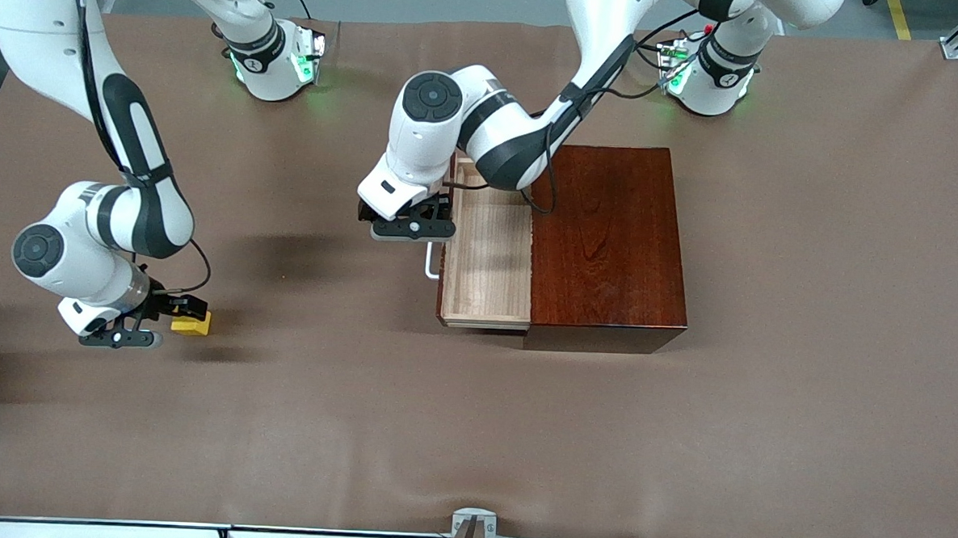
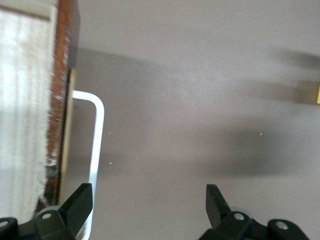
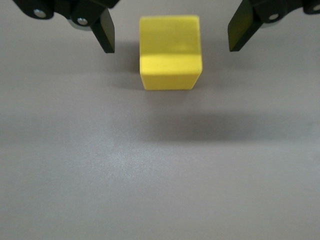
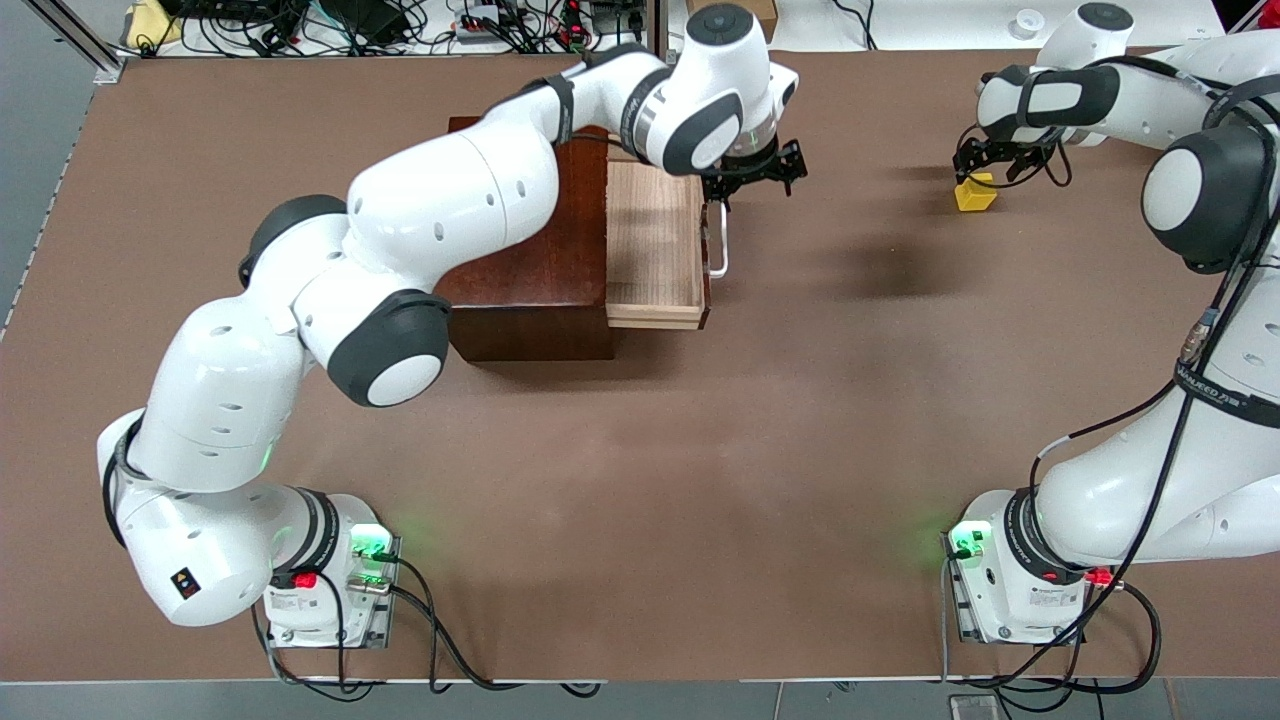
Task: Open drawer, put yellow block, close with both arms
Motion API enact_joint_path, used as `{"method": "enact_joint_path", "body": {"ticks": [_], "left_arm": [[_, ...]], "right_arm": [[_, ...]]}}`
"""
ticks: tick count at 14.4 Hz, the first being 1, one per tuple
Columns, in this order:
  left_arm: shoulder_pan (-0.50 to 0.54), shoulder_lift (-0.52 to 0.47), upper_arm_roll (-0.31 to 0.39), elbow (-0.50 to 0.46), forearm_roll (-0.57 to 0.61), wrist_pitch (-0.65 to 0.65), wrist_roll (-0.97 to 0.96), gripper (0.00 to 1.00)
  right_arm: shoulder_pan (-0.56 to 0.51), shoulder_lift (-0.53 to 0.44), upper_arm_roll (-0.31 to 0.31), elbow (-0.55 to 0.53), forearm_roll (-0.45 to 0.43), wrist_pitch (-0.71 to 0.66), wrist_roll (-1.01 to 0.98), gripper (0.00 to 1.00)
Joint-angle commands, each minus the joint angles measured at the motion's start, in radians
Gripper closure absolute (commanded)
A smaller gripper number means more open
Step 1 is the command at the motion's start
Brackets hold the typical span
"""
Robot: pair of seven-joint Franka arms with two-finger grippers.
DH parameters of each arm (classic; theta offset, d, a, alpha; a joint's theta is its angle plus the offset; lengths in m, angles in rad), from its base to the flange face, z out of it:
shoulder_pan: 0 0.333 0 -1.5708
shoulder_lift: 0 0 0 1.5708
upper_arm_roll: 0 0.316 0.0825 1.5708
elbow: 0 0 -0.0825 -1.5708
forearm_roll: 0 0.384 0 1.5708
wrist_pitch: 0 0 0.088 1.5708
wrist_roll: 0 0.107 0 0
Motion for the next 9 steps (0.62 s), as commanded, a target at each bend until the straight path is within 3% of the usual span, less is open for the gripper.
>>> {"method": "enact_joint_path", "body": {"ticks": [1,4,5,6,7,8,9], "left_arm": [[0.058,-0.122,0.01,0.0,-0.02,-0.17,0.006,0.0],[0.097,-0.243,0.047,-0.009,0.017,-0.349,0.01,0.0],[0.12,-0.284,0.053,-0.017,0.049,-0.417,0.013,0.0],[0.149,-0.317,0.052,-0.025,0.06,-0.49,0.016,0.0],[0.184,-0.352,0.05,-0.034,0.06,-0.578,0.027,0.0],[0.224,-0.39,0.049,-0.054,0.06,-0.616,0.07,0.0],[0.262,-0.442,0.049,-0.093,0.06,-0.632,0.157,0.0]], "right_arm": [[-0.014,0.028,0.009,0.009,-0.016,0.027,0.022,0.0],[-0.007,0.05,0.009,0.022,-0.016,0.025,0.018,0.0],[-0.014,0.053,0.009,0.023,-0.016,0.022,0.015,0.1],[-0.014,0.056,0.011,0.025,-0.015,0.015,0.015,0.4],[-0.006,0.056,0.011,0.025,-0.015,0.009,0.016,0.89],[-0.003,0.056,0.012,0.028,-0.015,0.007,0.016,1.0],[-0.001,0.056,0.013,0.046,-0.015,0.007,0.013,1.0]]}}
